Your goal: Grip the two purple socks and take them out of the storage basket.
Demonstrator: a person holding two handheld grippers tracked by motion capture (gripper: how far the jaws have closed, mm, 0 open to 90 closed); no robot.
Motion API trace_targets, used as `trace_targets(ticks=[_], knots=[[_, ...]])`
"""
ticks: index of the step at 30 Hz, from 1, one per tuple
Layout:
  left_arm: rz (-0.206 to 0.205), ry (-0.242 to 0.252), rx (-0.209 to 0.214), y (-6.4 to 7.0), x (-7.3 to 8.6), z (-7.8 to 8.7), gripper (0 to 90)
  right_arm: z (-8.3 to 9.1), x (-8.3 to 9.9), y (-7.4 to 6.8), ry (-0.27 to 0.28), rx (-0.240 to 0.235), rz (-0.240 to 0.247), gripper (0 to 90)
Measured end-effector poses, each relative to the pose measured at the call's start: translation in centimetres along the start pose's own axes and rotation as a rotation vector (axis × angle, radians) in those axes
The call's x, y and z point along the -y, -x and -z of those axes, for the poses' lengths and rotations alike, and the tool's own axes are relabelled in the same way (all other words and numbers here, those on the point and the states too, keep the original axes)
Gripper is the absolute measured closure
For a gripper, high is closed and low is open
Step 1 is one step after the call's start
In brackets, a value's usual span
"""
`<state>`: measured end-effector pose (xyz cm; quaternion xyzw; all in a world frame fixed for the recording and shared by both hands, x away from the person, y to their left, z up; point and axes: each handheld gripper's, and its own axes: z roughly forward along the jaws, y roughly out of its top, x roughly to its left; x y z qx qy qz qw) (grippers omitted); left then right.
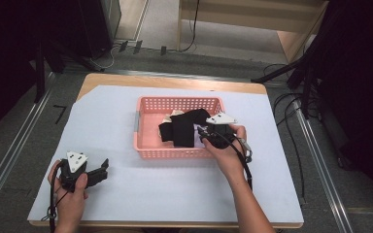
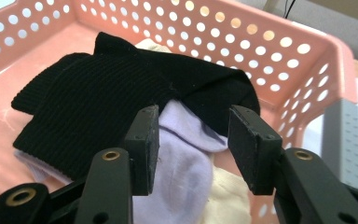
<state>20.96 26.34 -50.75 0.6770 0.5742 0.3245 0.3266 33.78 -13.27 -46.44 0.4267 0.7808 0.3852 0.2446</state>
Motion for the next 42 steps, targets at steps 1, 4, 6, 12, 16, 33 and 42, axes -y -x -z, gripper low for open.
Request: trace_targets(ticks=[1, 4, 6, 12, 16, 33, 42], knots=[[0.001, 0.000, 0.000, 0.0, 0.0, 0.0, 14.7, -0.2, -0.1, 0.0, -0.007, -0.001, -0.005, 54.3], [0.000, -0.002, 0.001, 0.0, 0.0, 0.0, 14.7, -0.7, -0.2, 0.0, -0.040, -0.002, -0.034, 55.0], [0.000, -0.005, 0.001, 0.0, 0.0, 0.0, 14.7, -0.9, -0.2, 0.0, -0.044, -0.011, -0.053, 55.2], [-0.002, -0.007, 0.000, 0.0, 0.0, 0.0, 14.7, -1.9, -0.4, -0.3, -0.123, -0.001, -0.065, 54.4], [-0.003, -0.009, -0.001, 0.0, 0.0, 0.0, 14.7, -2.8, -0.4, -1.0, -0.191, 0.021, -0.032, 53.5], [-0.022, -0.011, -0.011, 0.2, 0.0, -0.1, 14.7, -3.2, -0.3, -1.1, -0.243, -0.075, -0.064, 88.2], [-0.032, -0.018, -0.021, 0.3, -0.1, -0.1, 14.7, -1.8, 0.0, -0.2, -0.058, -0.121, -0.128, 88.2]])
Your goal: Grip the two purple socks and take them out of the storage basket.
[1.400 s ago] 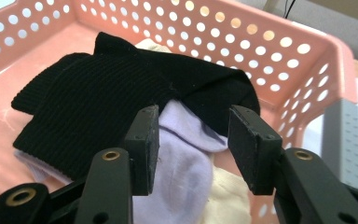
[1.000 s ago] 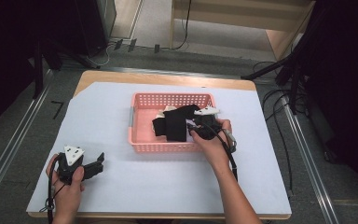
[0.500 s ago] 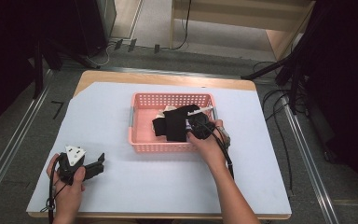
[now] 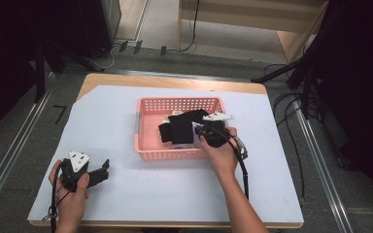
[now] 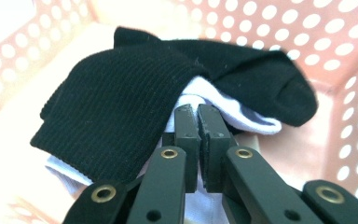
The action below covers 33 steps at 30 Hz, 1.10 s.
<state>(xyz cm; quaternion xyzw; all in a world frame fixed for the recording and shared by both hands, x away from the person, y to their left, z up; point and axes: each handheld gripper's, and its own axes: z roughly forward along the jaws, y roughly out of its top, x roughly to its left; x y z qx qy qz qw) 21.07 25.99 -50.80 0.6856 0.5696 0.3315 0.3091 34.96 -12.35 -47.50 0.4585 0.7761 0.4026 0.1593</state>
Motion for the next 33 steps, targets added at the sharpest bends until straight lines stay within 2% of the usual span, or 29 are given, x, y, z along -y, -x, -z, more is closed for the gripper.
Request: trace_targets(ticks=[2, 3, 7, 9, 10, 12, 15, 16, 18, 23, 24, 26, 27, 29, 32, 33], knots=[[0.001, 0.000, 0.001, 0.0, 0.0, 0.0, 14.7, 0.4, -0.1, -0.1, 0.028, 0.009, 0.010, 88.3], [0.001, 0.000, 0.001, 0.0, 0.0, 0.0, 14.7, 0.9, -0.2, -0.3, 0.060, 0.020, 0.027, 88.5], [0.000, 0.001, 0.001, 0.0, 0.0, 0.0, 14.7, 1.4, -0.3, -0.5, 0.092, 0.023, 0.017, 88.6], [0.000, 0.001, 0.001, 0.0, 0.0, 0.0, 14.7, 1.8, -0.4, -0.7, 0.119, 0.019, 0.013, 88.7], [0.001, 0.000, 0.001, 0.0, 0.0, 0.0, 14.7, 2.3, -0.5, -0.9, 0.152, 0.028, 0.018, 88.7], [0.001, 0.000, 0.001, 0.0, 0.0, 0.0, 14.7, 2.5, -0.6, -1.0, 0.167, 0.031, 0.025, 88.7], [0.001, 0.000, 0.000, 0.0, 0.0, 0.0, 14.7, 3.2, -1.0, -1.3, 0.277, 0.021, 0.036, 88.7], [0.001, 0.000, 0.000, 0.0, 0.0, 0.0, 14.7, 3.5, -1.1, -1.3, 0.305, 0.006, 0.034, 88.7], [0.001, 0.000, 0.000, 0.0, 0.0, 0.0, 14.7, 4.0, -1.4, -1.6, 0.362, 0.009, 0.035, 88.8], [-0.003, 0.000, -0.001, 0.0, 0.0, 0.0, 14.7, 4.4, -1.6, -1.7, 0.414, 0.001, 0.062, 88.7], [-0.002, 0.000, 0.000, 0.0, 0.0, 0.0, 14.7, 4.7, -1.6, -1.8, 0.445, 0.001, 0.069, 88.7], [-0.001, 0.001, -0.001, 0.0, 0.0, 0.0, 14.7, 4.8, -1.6, -1.8, 0.457, 0.004, 0.068, 88.6], [-0.001, 0.001, 0.000, 0.0, 0.0, 0.0, 14.7, 5.1, -1.7, -1.7, 0.499, 0.009, 0.062, 88.6], [-0.001, 0.001, 0.000, 0.0, 0.0, 0.0, 14.7, 5.2, -1.8, -1.6, 0.513, 0.016, 0.061, 88.6], [0.001, 0.003, -0.001, 0.0, 0.0, 0.0, 14.7, 5.9, -2.0, -1.0, 0.576, 0.039, 0.040, 88.6], [0.001, 0.003, -0.001, 0.0, 0.0, 0.0, 14.7, 5.9, -2.0, -1.0, 0.576, 0.039, 0.040, 88.6]])
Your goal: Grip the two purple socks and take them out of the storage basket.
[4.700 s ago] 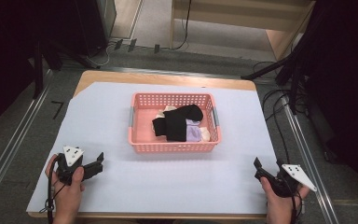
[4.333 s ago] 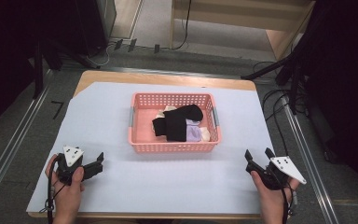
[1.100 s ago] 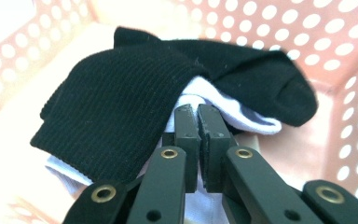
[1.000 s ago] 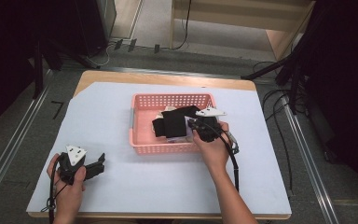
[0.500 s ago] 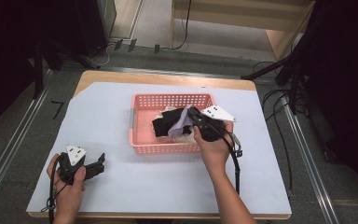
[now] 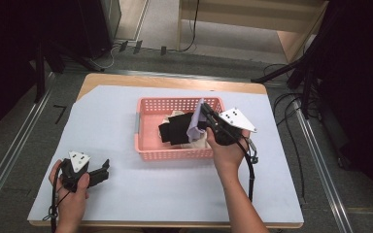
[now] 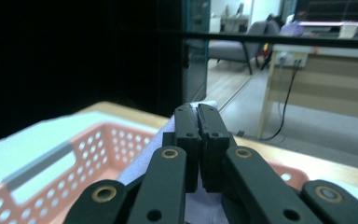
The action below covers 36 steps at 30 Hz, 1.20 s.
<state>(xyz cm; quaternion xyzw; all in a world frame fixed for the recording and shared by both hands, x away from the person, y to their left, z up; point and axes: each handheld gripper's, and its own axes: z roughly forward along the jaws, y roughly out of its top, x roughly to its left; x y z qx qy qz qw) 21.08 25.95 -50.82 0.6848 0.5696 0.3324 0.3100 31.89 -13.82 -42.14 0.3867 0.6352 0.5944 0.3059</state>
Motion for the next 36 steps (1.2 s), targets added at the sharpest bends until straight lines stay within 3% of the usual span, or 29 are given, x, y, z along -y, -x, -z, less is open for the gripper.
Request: trace_targets(ticks=[10, 15, 16, 27, 33, 36], knots=[[-0.003, -0.002, 0.000, 0.0, 0.0, 0.0, 14.7, 1.5, -1.4, 1.9, 0.100, 0.071, -0.036, 88.5], [-0.002, -0.002, 0.000, 0.0, 0.0, 0.0, 14.7, 2.7, -2.1, 3.5, 0.143, 0.129, -0.047, 88.6], [-0.003, -0.002, 0.000, 0.0, 0.0, 0.0, 14.7, 3.4, -2.2, 4.3, 0.154, 0.160, -0.056, 88.5], [-0.002, 0.000, -0.003, 0.1, 0.0, 0.0, 14.7, 5.7, -0.8, 7.9, 0.141, 0.290, -0.082, 88.4], [-0.005, -0.002, -0.005, 0.1, 0.0, 0.0, 14.7, 6.5, 1.1, 9.7, 0.095, 0.387, -0.089, 88.3], [-0.005, -0.001, -0.006, 0.1, 0.0, 0.0, 14.7, 6.6, 1.8, 10.1, 0.073, 0.413, -0.105, 87.0]])
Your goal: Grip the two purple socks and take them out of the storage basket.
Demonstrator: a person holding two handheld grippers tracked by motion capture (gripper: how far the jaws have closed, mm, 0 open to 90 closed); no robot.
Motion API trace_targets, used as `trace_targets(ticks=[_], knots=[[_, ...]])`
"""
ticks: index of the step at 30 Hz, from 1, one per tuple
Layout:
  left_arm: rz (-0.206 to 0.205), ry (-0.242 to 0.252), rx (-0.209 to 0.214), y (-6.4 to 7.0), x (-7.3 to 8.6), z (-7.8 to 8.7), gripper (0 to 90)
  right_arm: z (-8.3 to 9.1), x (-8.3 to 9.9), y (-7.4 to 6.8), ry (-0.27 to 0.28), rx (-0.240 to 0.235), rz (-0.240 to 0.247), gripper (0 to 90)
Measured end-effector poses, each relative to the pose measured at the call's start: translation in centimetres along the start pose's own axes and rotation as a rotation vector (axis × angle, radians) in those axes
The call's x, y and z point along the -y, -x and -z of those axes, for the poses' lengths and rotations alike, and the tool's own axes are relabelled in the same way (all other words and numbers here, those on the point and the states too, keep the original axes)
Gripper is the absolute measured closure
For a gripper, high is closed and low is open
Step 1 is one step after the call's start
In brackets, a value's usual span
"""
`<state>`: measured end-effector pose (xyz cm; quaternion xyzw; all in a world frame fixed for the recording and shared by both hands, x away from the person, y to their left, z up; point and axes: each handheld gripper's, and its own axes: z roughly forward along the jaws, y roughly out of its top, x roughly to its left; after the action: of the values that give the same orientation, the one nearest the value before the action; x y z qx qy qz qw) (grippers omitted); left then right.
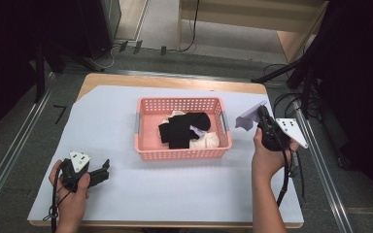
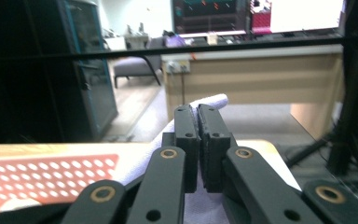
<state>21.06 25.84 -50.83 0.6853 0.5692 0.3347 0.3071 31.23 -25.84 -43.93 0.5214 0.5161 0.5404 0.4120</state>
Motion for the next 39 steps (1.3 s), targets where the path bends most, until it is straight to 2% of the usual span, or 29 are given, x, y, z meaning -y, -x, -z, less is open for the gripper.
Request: trace_targets(ticks=[1, 2, 3, 4, 5, 7, 8, 9, 10, 11, 15, 17, 19, 21, 23, 29, 35, 37, 39], knots=[[0.000, 0.000, 0.001, 0.0, 0.0, 0.0, 14.7, 0.0, 0.3, 0.2, -0.012, 0.015, -0.005, 82.5], [0.000, -0.001, 0.001, 0.0, 0.0, 0.0, 14.7, -0.1, 0.8, 0.3, -0.021, 0.019, -0.019, 69.7], [0.000, -0.001, 0.000, 0.0, 0.0, 0.0, 14.7, -0.2, 0.9, 0.3, -0.021, 0.016, -0.007, 64.5], [0.000, -0.001, 0.000, 0.0, 0.0, 0.0, 14.7, -0.3, 1.0, 0.0, -0.026, 0.019, 0.006, 60.7], [0.000, -0.001, 0.000, 0.0, 0.0, 0.0, 14.7, -0.3, 1.0, 0.0, -0.026, 0.019, 0.006, 60.7], [0.000, -0.002, 0.001, 0.0, 0.0, 0.0, 14.7, -0.5, 1.2, -0.7, -0.033, -0.010, 0.025, 58.9], [0.000, -0.001, 0.000, 0.0, 0.0, 0.0, 14.7, -0.6, 1.3, -1.1, -0.040, -0.034, 0.026, 58.6], [-0.002, -0.001, -0.001, 0.0, 0.0, 0.0, 14.7, -0.8, 1.5, -2.3, -0.062, -0.085, 0.039, 59.3], [-0.001, 0.000, -0.001, 0.0, 0.0, 0.0, 14.7, -0.8, 1.5, -2.3, -0.062, -0.085, 0.039, 59.3], [-0.001, 0.000, 0.000, 0.0, 0.0, 0.0, 14.7, -0.9, 1.6, -2.8, -0.080, -0.111, 0.038, 59.4], [0.000, -0.001, 0.001, 0.0, 0.0, 0.0, 14.7, -1.7, 2.5, -5.8, -0.164, -0.239, 0.100, 61.6], [0.002, -0.002, 0.003, 0.0, 0.0, 0.0, 14.7, -2.0, 2.9, -6.9, -0.198, -0.269, 0.131, 64.3], [0.000, -0.002, 0.003, -0.1, 0.0, 0.0, 14.7, -2.4, 3.3, -8.2, -0.253, -0.305, 0.130, 66.9], [0.001, 0.002, 0.005, -0.1, 0.0, 0.0, 14.7, -2.8, 3.6, -8.9, -0.281, -0.334, 0.137, 67.8], [0.002, 0.003, 0.006, -0.1, 0.0, 0.0, 14.7, -3.3, 3.9, -9.6, -0.326, -0.357, 0.138, 68.6], [0.001, -0.001, 0.006, -0.1, 0.0, 0.0, 14.7, -4.6, 5.1, -11.4, -0.461, -0.381, 0.180, 69.3], [0.001, -0.002, 0.006, -0.1, 0.0, 0.0, 14.7, -5.1, 5.5, -12.2, -0.520, -0.411, 0.189, 68.8], [0.001, -0.001, 0.005, -0.1, 0.0, 0.0, 14.7, -5.1, 5.5, -12.3, -0.539, -0.406, 0.203, 68.6], [0.001, -0.002, 0.005, -0.1, 0.0, 0.0, 14.7, -5.2, 5.5, -12.3, -0.554, -0.408, 0.196, 68.6]])
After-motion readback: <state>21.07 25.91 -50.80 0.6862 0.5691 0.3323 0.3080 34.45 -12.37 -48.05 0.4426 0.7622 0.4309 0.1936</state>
